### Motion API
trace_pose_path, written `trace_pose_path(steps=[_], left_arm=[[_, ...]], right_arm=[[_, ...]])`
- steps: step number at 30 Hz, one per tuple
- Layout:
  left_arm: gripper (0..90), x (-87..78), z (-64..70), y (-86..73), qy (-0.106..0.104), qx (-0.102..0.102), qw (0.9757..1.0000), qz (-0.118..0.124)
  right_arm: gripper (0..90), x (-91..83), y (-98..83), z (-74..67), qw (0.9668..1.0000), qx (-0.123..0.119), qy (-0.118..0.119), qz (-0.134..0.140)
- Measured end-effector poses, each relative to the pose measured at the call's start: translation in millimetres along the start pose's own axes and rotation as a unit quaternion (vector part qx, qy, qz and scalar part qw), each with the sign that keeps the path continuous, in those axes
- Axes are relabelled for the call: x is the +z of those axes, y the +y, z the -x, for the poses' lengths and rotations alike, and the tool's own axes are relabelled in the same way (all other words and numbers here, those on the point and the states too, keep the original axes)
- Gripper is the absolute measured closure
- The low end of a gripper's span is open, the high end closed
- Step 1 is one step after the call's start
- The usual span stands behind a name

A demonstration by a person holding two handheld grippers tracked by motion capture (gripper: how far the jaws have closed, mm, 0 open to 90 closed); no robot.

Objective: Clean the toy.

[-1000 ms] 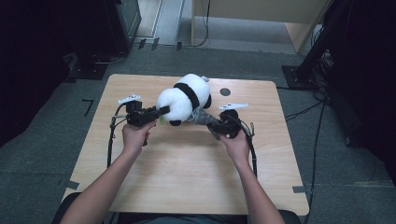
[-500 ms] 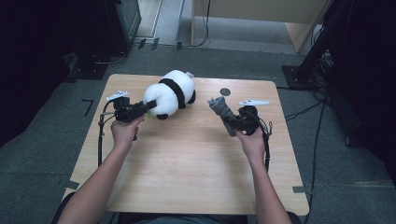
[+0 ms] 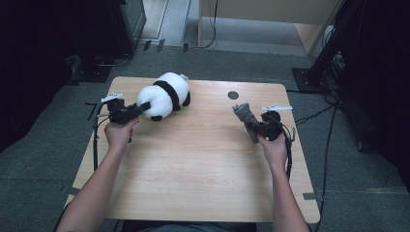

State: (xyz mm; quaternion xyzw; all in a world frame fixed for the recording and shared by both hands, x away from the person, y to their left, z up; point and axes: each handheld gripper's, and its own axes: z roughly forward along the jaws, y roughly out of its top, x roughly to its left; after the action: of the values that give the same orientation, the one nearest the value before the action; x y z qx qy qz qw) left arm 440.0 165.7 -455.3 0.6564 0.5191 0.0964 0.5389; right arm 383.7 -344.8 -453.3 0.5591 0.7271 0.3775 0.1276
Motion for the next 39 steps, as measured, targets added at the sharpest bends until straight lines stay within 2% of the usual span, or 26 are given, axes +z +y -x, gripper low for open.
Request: trace_pose_path(steps=[3, 8, 11, 13, 17, 21, 23, 25, 29, 31, 34, 39], left_arm=[[55.8, 2.8, -5.4, -4.2, 0.002, 0.008, 0.9999, -0.007], [52.8, 10.8, -17.0, -12.9, 0.001, 0.017, 0.9988, -0.045], [51.4, 11.8, -19.6, -14.3, -0.006, 0.019, 0.9987, -0.046], [49.9, 12.1, -20.8, -15.3, -0.006, 0.030, 0.9983, -0.049], [46.7, 12.1, -21.9, -15.3, -0.003, 0.034, 0.9982, -0.049], [36.2, 13.3, -22.7, -16.1, -0.005, 0.040, 0.9979, -0.051], [30.4, 13.6, -22.5, -13.5, -0.005, 0.040, 0.9974, -0.059], [27.8, 12.9, -21.6, -11.8, -0.006, 0.046, 0.9970, -0.062], [22.1, 11.9, -20.6, -10.0, -0.005, 0.058, 0.9963, -0.063], [19.8, 11.4, -19.5, -8.2, -0.001, 0.062, 0.9961, -0.062], [19.2, 9.1, -18.5, -5.2, 0.005, 0.069, 0.9955, -0.064], [20.8, -0.8, -12.1, 2.2, 0.014, 0.098, 0.9934, -0.058]], right_arm=[[73.1, 6.1, -3.3, 6.6, 0.9999, 0.007, -0.005, -0.007], [71.8, 18.4, -7.9, 8.9, 0.9996, -0.003, -0.013, -0.024], [71.3, 25.7, -11.0, 11.4, 0.9994, -0.004, -0.015, -0.031], [71.0, 29.2, -12.2, 13.2, 0.9995, -0.001, -0.013, -0.030], [69.1, 35.9, -14.2, 16.5, 0.9995, -0.004, -0.014, -0.029], [66.4, 40.2, -15.5, 19.0, 0.9995, -0.002, -0.015, -0.028], [65.8, 41.5, -15.8, 20.3, 0.9995, -0.003, -0.015, -0.027], [63.8, 42.0, -15.9, 20.9, 0.9995, -0.004, -0.016, -0.028], [54.7, 44.1, -15.9, 23.6, 0.9994, 0.012, -0.003, -0.033], [47.2, 43.0, -15.0, 22.8, 0.9994, 0.009, -0.009, -0.031], [36.5, 40.1, -13.3, 22.8, 0.9996, 0.013, -0.005, -0.026], [31.0, 25.8, -8.3, 20.4, 1.0000, 0.008, -0.002, 0.005]])
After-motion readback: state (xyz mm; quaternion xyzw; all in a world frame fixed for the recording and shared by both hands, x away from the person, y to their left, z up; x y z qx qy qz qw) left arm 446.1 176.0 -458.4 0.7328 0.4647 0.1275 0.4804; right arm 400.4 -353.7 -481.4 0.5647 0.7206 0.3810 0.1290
